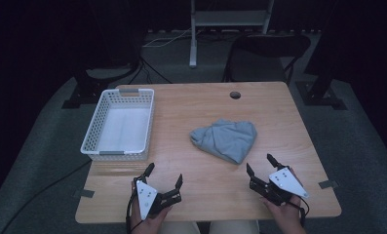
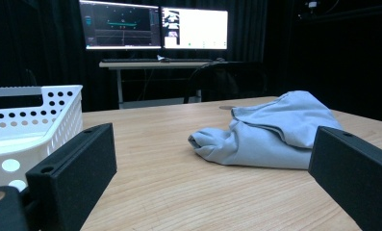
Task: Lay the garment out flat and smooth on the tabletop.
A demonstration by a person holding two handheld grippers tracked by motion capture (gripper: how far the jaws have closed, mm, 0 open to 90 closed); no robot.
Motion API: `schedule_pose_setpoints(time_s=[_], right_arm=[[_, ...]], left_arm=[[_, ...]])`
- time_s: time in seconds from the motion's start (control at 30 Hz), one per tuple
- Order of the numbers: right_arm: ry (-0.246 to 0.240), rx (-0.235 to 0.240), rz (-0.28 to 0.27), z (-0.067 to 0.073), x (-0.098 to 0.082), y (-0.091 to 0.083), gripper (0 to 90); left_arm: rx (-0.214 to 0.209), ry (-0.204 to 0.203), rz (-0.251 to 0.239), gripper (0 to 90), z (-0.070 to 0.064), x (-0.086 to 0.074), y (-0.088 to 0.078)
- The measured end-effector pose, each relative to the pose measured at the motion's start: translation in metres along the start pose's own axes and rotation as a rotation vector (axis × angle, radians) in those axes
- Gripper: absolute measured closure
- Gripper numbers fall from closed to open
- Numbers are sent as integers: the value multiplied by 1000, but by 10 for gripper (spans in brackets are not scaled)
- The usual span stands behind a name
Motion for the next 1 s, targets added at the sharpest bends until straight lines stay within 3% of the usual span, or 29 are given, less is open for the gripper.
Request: schedule_pose_setpoints(time_s=[0.07,0.27,0.33,0.4,0.57,0.73,0.8,0.83,1.0], right_arm=[[7,26,27,2,3,-1,281],[26,64,7,7,20,-6,268],[54,93,13,9,25,-8,266],[63,78,-2,9,31,-10,261],[58,96,-20,12,41,-11,184],[45,110,-101,16,53,-9,176],[82,143,-135,19,63,-9,177],[92,162,-126,21,66,-9,179],[107,164,-103,27,79,-4,234]], left_arm=[[0,0,0,40,0,0,0],[1,0,-1,40,0,0,0],[1,0,-1,40,0,0,0],[1,0,-1,40,0,0,0],[1,0,-1,40,0,0,0],[2,0,0,40,0,0,0],[2,0,1,40,0,0,0],[2,0,1,40,0,0,0],[3,-1,2,39,0,0,0]])
Point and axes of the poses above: each handheld gripper's, and its own axes: y roughly forward along the jaws, x roughly out of its top, z roughly to its left, the point moved 7 cm from there along y, roughly forward along the jaws, and after that the axes turned 13 degrees about y, right-handed, at the moved point
